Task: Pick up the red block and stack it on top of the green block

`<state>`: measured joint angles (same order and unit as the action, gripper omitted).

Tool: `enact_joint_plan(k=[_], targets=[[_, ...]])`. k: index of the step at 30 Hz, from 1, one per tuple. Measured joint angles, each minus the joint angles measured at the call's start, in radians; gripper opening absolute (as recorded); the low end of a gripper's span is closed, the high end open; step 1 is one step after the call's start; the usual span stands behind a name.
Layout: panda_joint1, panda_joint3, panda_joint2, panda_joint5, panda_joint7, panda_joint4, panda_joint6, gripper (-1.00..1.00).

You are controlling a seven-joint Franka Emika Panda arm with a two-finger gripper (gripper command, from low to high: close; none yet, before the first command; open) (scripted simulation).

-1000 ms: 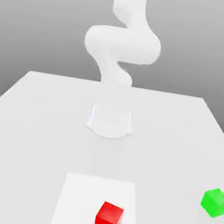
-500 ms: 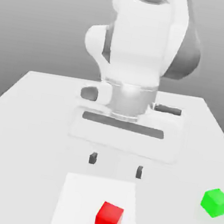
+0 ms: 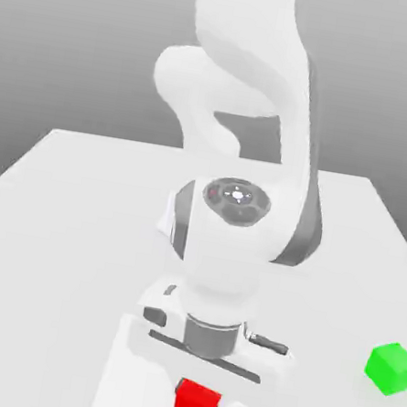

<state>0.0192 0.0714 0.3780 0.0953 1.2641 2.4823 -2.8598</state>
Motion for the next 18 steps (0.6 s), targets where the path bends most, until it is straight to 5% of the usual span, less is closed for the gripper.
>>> enact_joint_plan(k=[7, 18], targets=[[0.006, 0.057, -0.186, -0.042, -0.049, 0.028, 0.159, -1.0], [-0.268, 0.384, -0.258, 0.004, -0.267, 0.02, 0.251, -1.0]])
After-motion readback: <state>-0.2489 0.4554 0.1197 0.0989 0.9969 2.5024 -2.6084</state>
